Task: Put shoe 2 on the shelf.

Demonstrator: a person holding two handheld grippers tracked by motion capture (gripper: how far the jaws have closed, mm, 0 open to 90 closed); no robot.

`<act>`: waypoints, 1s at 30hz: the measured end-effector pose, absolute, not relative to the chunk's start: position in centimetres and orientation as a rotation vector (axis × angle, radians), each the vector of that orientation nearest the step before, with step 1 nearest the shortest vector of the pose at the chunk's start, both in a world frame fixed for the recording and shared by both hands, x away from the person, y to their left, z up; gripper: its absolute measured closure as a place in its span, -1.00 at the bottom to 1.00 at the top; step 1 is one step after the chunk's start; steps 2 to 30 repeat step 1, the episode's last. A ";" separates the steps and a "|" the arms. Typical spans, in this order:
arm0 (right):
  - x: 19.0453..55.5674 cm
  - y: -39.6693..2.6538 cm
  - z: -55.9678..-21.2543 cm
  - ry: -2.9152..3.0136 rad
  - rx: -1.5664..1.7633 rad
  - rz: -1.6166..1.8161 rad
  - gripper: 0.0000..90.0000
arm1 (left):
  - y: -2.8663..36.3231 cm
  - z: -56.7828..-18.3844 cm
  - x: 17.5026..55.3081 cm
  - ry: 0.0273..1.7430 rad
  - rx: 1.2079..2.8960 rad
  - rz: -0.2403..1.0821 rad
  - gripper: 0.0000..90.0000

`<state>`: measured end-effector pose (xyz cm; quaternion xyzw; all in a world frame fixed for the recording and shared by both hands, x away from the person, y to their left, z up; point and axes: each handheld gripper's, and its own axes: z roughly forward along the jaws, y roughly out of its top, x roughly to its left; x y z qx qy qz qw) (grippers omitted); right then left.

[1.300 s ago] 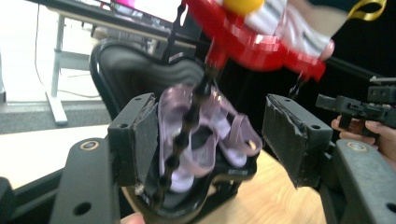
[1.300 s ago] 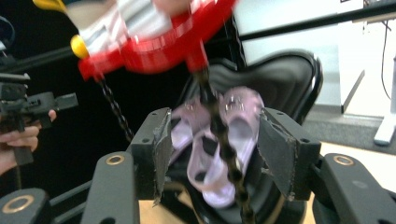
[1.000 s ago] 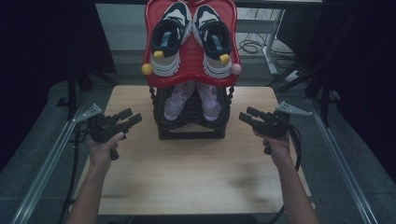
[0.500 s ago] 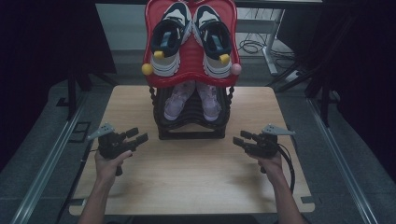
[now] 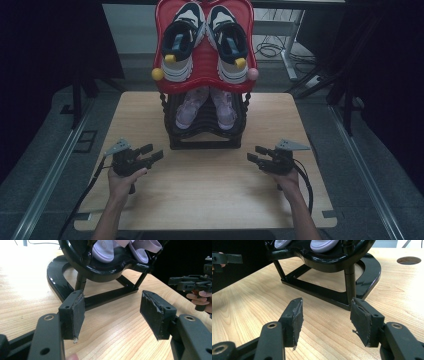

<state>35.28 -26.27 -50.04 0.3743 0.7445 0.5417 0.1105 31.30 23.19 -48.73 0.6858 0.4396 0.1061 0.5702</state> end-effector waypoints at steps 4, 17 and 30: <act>35.2 -26.3 -50.0 2.185 1.097 1.591 -0.04 | 23.2 -48.7 31.3 1.032 1.609 0.249 -0.19; 35.2 -26.3 -50.0 2.185 1.097 1.591 -0.04 | 23.2 -48.7 31.3 1.032 1.609 0.249 -0.19; 35.2 -26.3 -50.0 2.185 1.097 1.591 -0.04 | 23.2 -48.7 31.3 1.032 1.609 0.249 -0.19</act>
